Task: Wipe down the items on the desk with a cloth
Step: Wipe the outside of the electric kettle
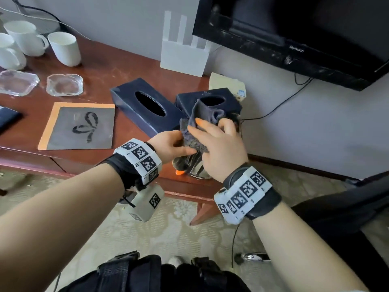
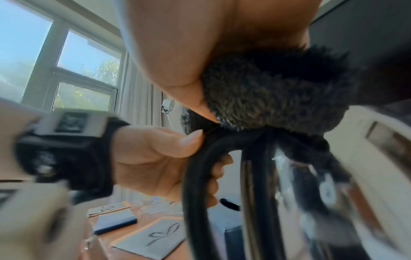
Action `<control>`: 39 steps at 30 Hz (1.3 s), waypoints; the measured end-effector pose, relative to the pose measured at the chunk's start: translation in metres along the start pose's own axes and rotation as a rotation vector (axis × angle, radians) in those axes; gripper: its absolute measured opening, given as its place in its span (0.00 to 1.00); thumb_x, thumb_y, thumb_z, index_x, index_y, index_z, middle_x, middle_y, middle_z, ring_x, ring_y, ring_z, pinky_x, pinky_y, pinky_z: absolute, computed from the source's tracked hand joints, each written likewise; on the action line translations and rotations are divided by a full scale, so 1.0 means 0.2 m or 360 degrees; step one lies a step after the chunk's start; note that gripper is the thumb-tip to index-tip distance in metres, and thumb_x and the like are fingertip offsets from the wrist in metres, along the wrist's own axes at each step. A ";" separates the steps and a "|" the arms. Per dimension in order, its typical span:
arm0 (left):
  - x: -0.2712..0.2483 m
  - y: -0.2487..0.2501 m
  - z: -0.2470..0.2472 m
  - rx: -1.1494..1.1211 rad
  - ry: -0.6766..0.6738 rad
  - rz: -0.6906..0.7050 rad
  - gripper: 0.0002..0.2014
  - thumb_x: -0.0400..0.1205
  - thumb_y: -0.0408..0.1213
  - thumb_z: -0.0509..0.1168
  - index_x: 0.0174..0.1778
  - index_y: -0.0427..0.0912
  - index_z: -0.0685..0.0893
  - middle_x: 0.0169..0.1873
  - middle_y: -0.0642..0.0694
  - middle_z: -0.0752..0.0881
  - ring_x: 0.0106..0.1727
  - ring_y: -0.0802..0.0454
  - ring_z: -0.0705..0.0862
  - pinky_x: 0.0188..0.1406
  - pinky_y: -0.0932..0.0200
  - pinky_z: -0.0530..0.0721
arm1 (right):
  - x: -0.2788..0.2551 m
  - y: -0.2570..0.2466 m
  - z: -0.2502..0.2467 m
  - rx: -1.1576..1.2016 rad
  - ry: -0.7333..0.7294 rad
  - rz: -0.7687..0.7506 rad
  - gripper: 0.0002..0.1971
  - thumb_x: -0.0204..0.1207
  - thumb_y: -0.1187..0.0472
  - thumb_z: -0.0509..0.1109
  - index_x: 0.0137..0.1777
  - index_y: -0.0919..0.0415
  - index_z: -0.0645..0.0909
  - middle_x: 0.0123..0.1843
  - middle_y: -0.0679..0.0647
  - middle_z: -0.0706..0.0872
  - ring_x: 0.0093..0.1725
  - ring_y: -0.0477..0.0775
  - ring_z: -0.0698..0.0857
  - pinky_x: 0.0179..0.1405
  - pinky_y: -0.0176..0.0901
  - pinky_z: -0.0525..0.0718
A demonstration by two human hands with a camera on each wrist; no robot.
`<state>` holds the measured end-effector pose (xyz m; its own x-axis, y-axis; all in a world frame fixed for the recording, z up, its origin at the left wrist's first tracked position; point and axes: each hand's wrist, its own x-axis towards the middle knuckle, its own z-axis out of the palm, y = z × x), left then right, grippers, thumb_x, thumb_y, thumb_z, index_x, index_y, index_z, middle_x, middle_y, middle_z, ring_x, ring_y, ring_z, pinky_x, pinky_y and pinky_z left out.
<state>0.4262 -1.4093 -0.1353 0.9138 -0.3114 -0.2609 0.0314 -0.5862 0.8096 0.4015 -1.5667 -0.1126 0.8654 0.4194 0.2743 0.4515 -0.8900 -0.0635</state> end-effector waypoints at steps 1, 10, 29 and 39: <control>0.00 0.00 0.00 -0.0003 -0.0034 0.0025 0.19 0.79 0.42 0.67 0.65 0.42 0.78 0.55 0.50 0.83 0.58 0.52 0.81 0.57 0.63 0.73 | -0.02 -0.02 0.02 -0.0001 0.0034 -0.0031 0.30 0.63 0.67 0.61 0.68 0.50 0.80 0.68 0.49 0.82 0.56 0.66 0.76 0.45 0.54 0.83; 0.02 -0.04 -0.04 0.0122 -0.0189 0.0012 0.26 0.77 0.45 0.70 0.70 0.44 0.74 0.61 0.51 0.82 0.64 0.52 0.79 0.64 0.60 0.74 | 0.01 0.03 -0.05 -0.0246 -0.0222 0.0545 0.34 0.74 0.67 0.61 0.79 0.41 0.62 0.80 0.43 0.62 0.69 0.61 0.61 0.63 0.56 0.70; 0.03 -0.03 -0.02 -0.0063 -0.0244 0.0063 0.24 0.76 0.41 0.71 0.68 0.44 0.76 0.58 0.50 0.84 0.61 0.52 0.81 0.66 0.57 0.75 | -0.13 0.14 -0.22 0.0002 -0.0060 0.0834 0.29 0.72 0.69 0.59 0.71 0.44 0.74 0.73 0.46 0.74 0.66 0.59 0.67 0.61 0.49 0.73; 0.04 -0.05 -0.01 -0.0068 -0.0245 0.0072 0.26 0.75 0.43 0.72 0.69 0.44 0.75 0.60 0.49 0.84 0.62 0.51 0.81 0.69 0.50 0.76 | 0.07 -0.02 -0.08 -0.0171 -0.0390 0.0455 0.30 0.71 0.54 0.66 0.74 0.49 0.67 0.82 0.48 0.57 0.77 0.56 0.54 0.73 0.55 0.56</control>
<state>0.4348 -1.4046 -0.1446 0.8420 -0.4494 -0.2984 0.0116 -0.5378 0.8430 0.4088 -1.5595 -0.0936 0.9851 0.1704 0.0222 0.1704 -0.9854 0.0004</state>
